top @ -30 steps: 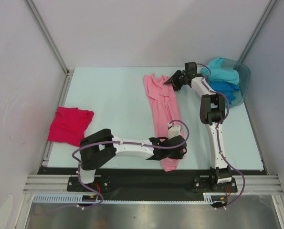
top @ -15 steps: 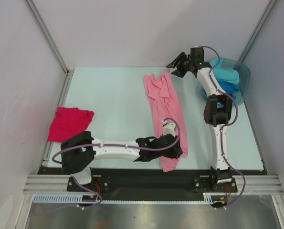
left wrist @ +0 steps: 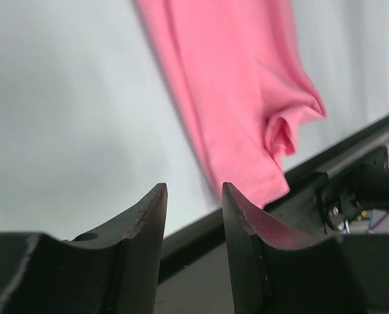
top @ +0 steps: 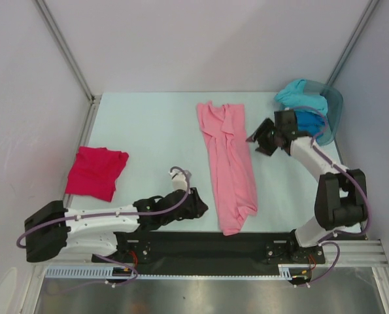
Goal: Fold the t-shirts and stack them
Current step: Fold the tshirt
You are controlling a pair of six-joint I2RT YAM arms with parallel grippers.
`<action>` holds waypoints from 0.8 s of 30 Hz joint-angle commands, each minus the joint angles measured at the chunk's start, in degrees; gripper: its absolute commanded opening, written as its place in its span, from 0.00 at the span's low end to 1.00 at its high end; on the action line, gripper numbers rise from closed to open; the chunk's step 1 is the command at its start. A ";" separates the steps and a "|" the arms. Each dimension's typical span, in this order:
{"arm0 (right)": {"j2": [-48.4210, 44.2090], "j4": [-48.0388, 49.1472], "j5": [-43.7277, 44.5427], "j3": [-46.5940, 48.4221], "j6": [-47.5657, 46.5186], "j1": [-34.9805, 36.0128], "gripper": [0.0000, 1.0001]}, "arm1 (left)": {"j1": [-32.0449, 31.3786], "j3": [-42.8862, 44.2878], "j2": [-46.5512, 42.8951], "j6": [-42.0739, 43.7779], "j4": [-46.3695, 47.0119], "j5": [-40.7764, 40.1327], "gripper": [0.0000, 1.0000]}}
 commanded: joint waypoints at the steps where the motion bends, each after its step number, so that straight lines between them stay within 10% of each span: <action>1: -7.52 7.37 2.76 -15.68 1.68 1.53 0.61 | 4.03 -4.45 -4.50 -2.04 4.10 -1.40 0.45; 24: -48.50 -12.65 10.06 -42.62 13.17 19.36 0.61 | 9.40 -5.51 9.37 -0.80 20.45 8.88 0.44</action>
